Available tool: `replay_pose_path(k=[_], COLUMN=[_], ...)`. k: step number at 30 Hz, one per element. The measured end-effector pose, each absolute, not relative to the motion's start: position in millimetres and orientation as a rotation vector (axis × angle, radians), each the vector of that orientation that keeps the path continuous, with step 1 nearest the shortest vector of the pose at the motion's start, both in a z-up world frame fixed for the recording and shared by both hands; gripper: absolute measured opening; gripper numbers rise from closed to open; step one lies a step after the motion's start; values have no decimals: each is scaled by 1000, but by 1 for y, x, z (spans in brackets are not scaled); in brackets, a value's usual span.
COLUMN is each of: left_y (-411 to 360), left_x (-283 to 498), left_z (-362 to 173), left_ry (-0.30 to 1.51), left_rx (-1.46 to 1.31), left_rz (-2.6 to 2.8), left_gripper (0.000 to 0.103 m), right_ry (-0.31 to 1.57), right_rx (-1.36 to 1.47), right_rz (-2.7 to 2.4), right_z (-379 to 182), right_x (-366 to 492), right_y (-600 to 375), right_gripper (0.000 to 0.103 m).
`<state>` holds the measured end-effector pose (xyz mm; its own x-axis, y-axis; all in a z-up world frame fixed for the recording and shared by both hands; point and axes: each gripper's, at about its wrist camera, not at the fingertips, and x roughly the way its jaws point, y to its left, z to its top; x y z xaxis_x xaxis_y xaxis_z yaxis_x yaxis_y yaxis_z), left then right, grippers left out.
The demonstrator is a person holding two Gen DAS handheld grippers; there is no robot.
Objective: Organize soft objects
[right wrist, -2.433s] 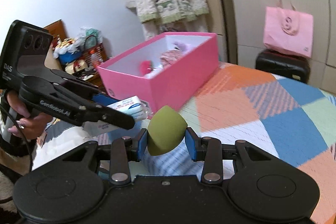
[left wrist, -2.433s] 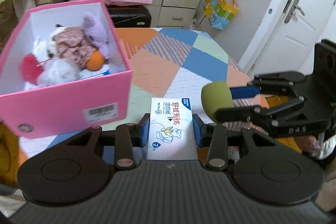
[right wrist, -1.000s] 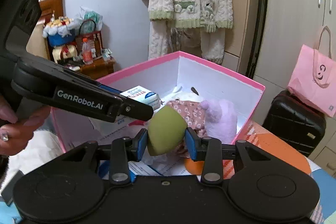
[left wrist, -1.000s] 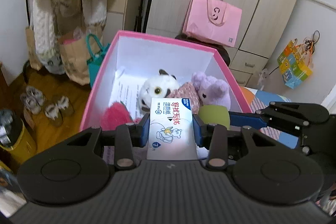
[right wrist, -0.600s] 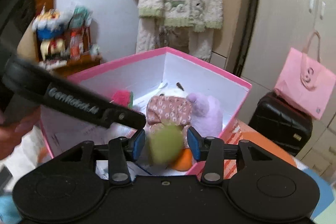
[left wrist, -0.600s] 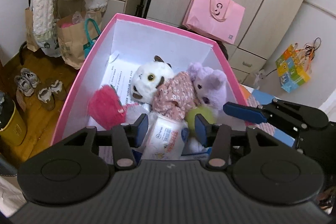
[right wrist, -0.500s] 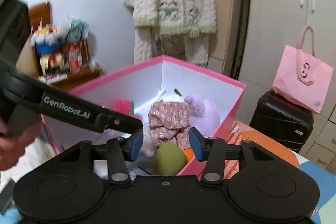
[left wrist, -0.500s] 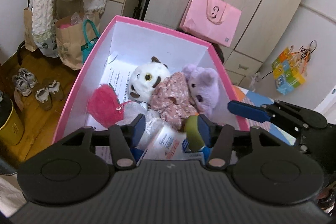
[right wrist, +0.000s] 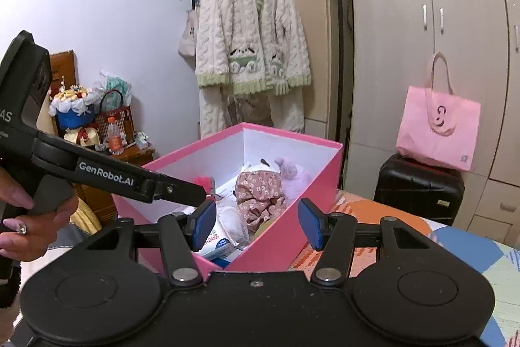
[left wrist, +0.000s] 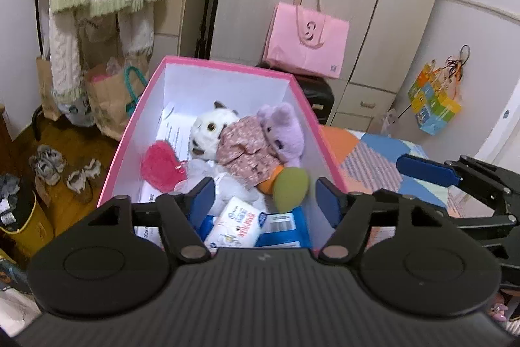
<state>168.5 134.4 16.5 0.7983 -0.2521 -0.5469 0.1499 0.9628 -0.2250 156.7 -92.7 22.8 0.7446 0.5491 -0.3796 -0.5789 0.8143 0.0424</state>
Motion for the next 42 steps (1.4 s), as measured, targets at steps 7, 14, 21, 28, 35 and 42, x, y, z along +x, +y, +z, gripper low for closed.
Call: replay_pose_path(k=[7, 14, 21, 28, 35, 42], left_y=[118, 97, 76, 61, 53, 55], left_x=[144, 116, 104, 79, 65, 62], left_z=[21, 32, 43, 49, 38, 24], left_ry=[585, 525, 548, 520, 525, 527], left_rx=[-139, -26, 32, 75, 34, 2], left_rz=[-231, -226, -182, -216, -156, -123], left_gripper=[76, 93, 101, 103, 102, 102], right_ry=[388, 343, 411, 464, 503, 467], right_rx=[-35, -37, 5, 79, 107, -10], right_rz=[567, 472, 207, 64, 98, 50], right_z=[22, 33, 44, 52, 48, 47], right_x=[134, 105, 103, 86, 63, 43], right_y=[-114, -135, -153, -173, -188, -175], right_gripper=[61, 86, 103, 103, 103, 103])
